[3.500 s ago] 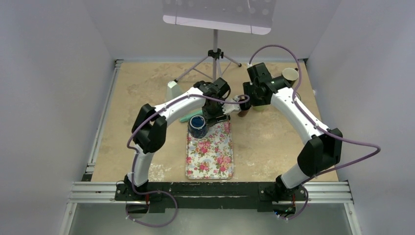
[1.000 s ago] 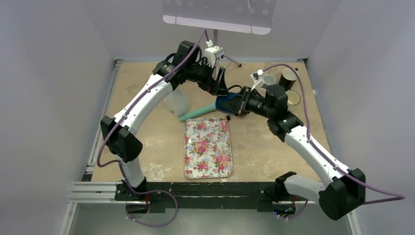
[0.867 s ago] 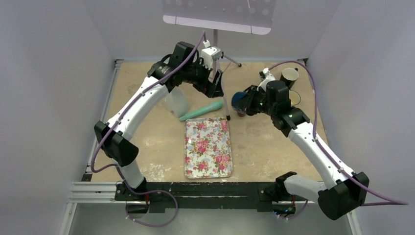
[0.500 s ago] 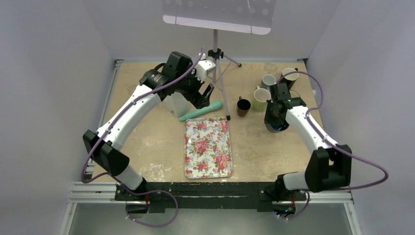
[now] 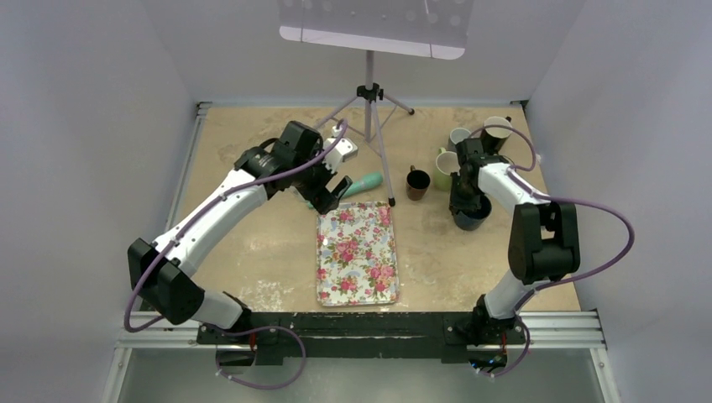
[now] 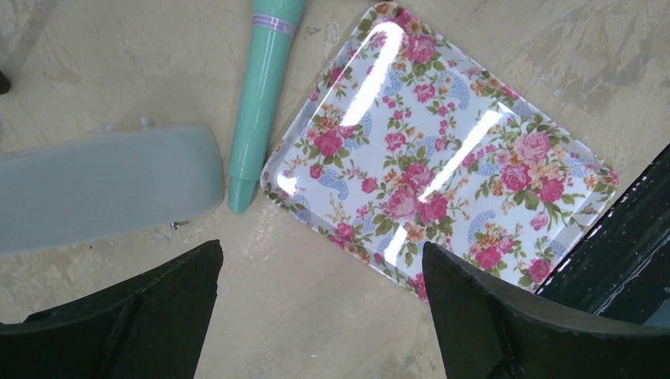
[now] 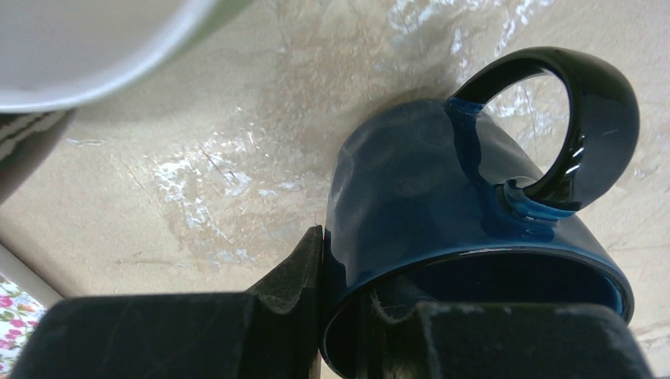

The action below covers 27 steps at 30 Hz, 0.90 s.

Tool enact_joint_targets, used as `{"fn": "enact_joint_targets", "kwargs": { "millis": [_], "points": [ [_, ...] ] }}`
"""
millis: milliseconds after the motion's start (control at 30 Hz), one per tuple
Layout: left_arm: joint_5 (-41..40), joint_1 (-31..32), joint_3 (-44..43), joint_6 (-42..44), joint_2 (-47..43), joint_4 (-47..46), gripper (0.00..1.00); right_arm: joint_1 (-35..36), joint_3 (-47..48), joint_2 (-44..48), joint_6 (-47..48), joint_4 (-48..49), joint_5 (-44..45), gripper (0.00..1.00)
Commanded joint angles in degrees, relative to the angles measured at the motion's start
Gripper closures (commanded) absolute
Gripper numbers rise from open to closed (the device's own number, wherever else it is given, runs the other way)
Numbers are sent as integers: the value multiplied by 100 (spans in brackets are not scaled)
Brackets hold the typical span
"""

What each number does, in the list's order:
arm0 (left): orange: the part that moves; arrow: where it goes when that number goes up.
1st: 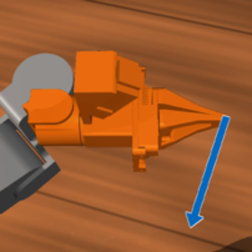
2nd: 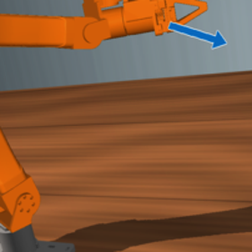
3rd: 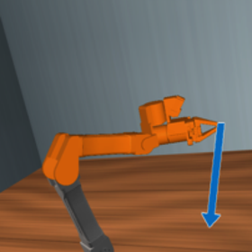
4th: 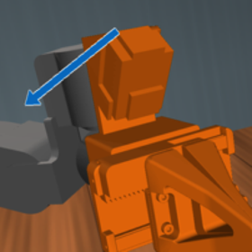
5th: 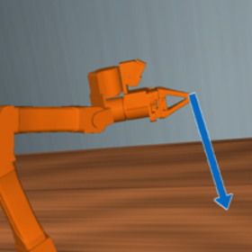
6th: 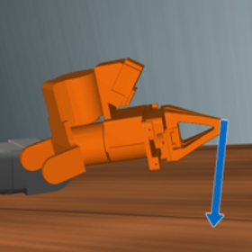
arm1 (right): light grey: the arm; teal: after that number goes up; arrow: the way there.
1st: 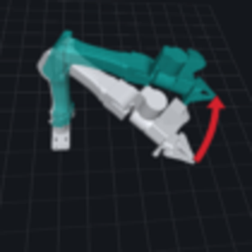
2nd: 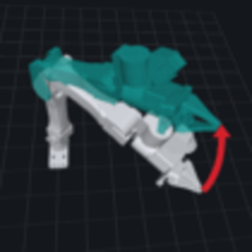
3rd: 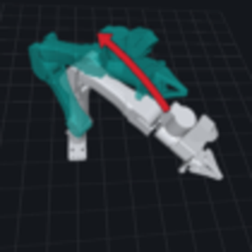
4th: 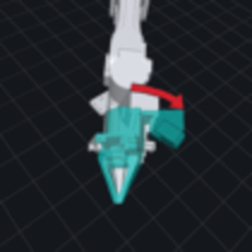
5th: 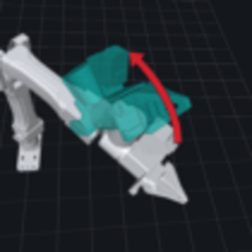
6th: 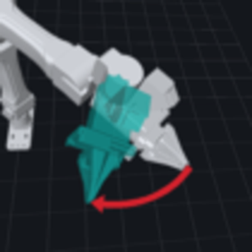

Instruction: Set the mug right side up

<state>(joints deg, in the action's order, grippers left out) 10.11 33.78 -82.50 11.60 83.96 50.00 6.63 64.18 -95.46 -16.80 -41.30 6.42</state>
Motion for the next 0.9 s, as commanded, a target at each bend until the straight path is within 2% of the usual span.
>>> {"fn": "enact_joint_targets", "kwargs": {
  "millis": [0,100,267,367,500,633,767,867],
  "points": [
    [-235,13,456,37,-493,-525,0,-13,274,88,141,161,-13,64],
    [-345,14,699,-36,-706,-641,0,-12,327,200,142,11,38,52],
    [-837,-98,944,-217,-1206,-690,0,0,656,829,302,-184,281,45],
    [-1187,-466,1181,-510,-1628,-647,0,28,643,1604,624,232,153,44],
    [-1360,-1300,1479,-1027,-2311,-440,0,52,-188,3097,990,1707,-190,43],
    [-1100,-2056,2233,-1572,-3464,-588,0,56,-1840,4662,1022,3809,-818,42],
    [-1064,-2131,3969,-1517,-5615,-2159,0,52,-3524,5855,906,5576,-924,42],
    [-1782,-2130,5421,-1406,-6564,-3265,0,52,-4495,6493,1022,6330,-762,41]
  ]
}}
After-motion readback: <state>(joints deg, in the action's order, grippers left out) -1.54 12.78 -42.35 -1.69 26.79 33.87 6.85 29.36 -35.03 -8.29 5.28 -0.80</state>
